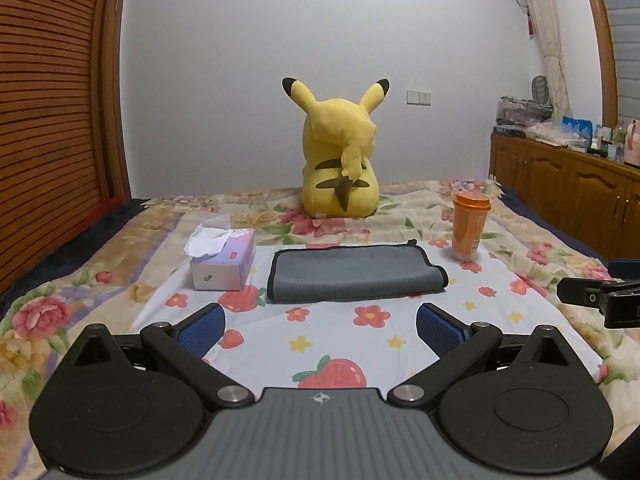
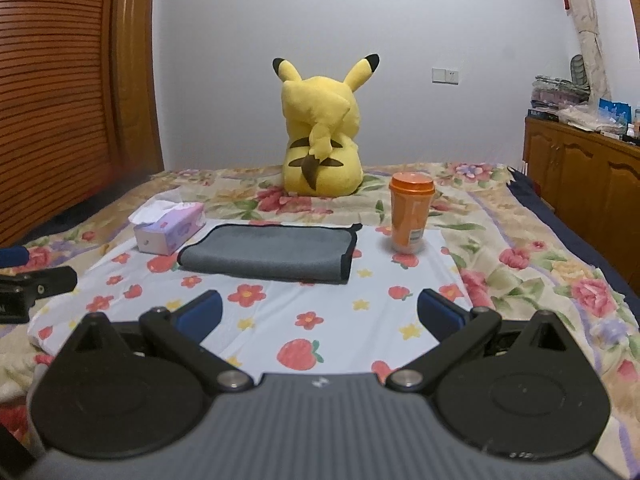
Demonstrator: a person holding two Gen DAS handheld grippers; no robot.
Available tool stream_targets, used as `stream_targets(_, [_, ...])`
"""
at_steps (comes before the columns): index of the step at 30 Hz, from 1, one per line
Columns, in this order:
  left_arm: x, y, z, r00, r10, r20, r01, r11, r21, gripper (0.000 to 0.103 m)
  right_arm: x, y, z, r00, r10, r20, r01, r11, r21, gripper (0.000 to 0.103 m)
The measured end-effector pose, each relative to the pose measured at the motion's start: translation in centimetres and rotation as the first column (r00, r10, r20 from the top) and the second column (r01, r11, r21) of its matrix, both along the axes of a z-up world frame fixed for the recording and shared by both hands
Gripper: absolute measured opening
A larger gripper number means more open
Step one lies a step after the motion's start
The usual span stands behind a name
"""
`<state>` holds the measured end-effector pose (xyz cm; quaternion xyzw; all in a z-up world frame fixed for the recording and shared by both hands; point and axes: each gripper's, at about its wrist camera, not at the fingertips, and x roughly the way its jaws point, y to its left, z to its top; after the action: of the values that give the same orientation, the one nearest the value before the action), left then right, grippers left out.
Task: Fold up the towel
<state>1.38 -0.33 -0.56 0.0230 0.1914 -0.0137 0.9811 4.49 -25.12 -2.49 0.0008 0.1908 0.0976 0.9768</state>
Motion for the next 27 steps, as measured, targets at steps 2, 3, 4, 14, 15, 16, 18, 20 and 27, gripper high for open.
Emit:
stream_targets(2, [-0.07, 0.06, 0.03, 1.000, -0.002, 0.005, 0.002, 1.000, -0.002, 0.103, -0.09, -0.04, 0.05, 1.000, -0.003, 0.008, 0.003, 1.000, 0.002, 0.103])
stream_targets(3, [-0.10, 0.06, 0.03, 1.000, -0.002, 0.007, 0.002, 1.000, -0.003, 0.103, -0.13, -0.11, 0.07, 1.000, -0.004, 0.011, 0.004, 1.000, 0.003, 0.103])
stream_targets(4, [-0.10, 0.08, 0.06, 1.000, -0.003, 0.009, 0.003, 1.000, -0.005, 0.103, -0.15, -0.14, 0.10, 1.000, -0.006, 0.015, 0.006, 1.000, 0.004, 0.103])
stream_targets(14, [-0.49, -0.02, 0.34, 0.999, -0.003, 0.038, 0.003, 1.000, 0.001, 0.103, -0.40, -0.56, 0.32, 0.999, -0.016, 0.048, 0.015, 1.000, 0.018, 0.103])
stream_targets(15, [-0.49, -0.07, 0.40, 0.999, -0.004, 0.042, 0.004, 1.000, 0.003, 0.103, -0.43, -0.60, 0.35, 0.998, -0.017, 0.052, 0.016, 1.000, 0.019, 0.103])
stream_targets(16, [-0.51, -0.07, 0.45, 0.999, -0.004, 0.046, 0.004, 1.000, 0.005, 0.103, -0.55, -0.65, 0.34, 0.998, -0.019, 0.057, 0.018, 1.000, 0.020, 0.103])
stream_targets(18, [-0.54, -0.11, 0.52, 0.999, -0.006, 0.054, 0.005, 1.000, 0.010, 0.103, -0.68, -0.76, 0.42, 0.997, -0.023, 0.067, 0.021, 0.999, 0.024, 0.103])
stream_targets(20, [-0.51, -0.17, 0.54, 0.998, -0.005, 0.059, 0.004, 1.000, 0.015, 0.103, -0.69, -0.80, 0.52, 0.997, -0.026, 0.075, 0.024, 0.999, 0.027, 0.103])
stream_targets(27, [-0.46, -0.20, 0.50, 0.998, -0.004, 0.060, 0.002, 1.000, 0.019, 0.103, -0.75, -0.92, 0.51, 0.997, -0.027, 0.077, 0.025, 0.999, 0.028, 0.103])
